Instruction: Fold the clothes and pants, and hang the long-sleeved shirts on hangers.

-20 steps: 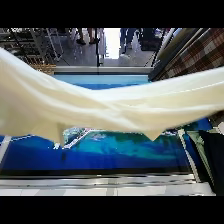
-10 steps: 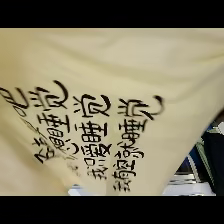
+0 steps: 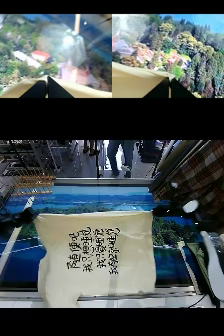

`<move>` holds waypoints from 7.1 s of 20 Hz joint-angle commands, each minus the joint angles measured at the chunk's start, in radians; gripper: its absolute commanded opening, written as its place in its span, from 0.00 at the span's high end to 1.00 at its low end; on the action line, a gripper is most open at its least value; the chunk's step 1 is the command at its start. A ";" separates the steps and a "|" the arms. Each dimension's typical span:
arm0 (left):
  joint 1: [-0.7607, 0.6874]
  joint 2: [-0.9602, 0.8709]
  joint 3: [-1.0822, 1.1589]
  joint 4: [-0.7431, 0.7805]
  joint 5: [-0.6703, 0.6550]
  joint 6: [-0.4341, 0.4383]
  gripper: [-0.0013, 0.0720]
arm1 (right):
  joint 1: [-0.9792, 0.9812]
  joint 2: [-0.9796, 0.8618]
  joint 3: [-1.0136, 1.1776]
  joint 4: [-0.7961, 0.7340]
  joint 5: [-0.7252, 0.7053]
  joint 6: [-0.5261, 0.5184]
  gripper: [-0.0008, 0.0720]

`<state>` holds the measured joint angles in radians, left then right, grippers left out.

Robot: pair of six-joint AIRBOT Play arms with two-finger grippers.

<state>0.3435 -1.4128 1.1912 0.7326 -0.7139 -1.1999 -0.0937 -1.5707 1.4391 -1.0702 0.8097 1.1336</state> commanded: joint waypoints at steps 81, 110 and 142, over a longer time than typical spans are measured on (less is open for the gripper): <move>0.000 -0.389 0.166 0.121 -0.174 -0.101 0.34 | -0.007 -0.198 -0.140 0.255 0.163 -0.074 0.62; 0.185 -0.311 0.290 0.371 -0.740 -0.142 0.27 | -0.106 -0.126 -0.036 -0.014 0.713 0.085 0.35; 0.347 0.176 -0.583 0.189 -0.562 0.161 0.98 | -0.106 0.141 -0.649 0.188 0.673 -0.133 0.97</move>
<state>0.6842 -1.2396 0.5610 0.9684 -1.1736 -1.0393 -0.2062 -1.4776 0.7826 -0.8902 1.4067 0.9791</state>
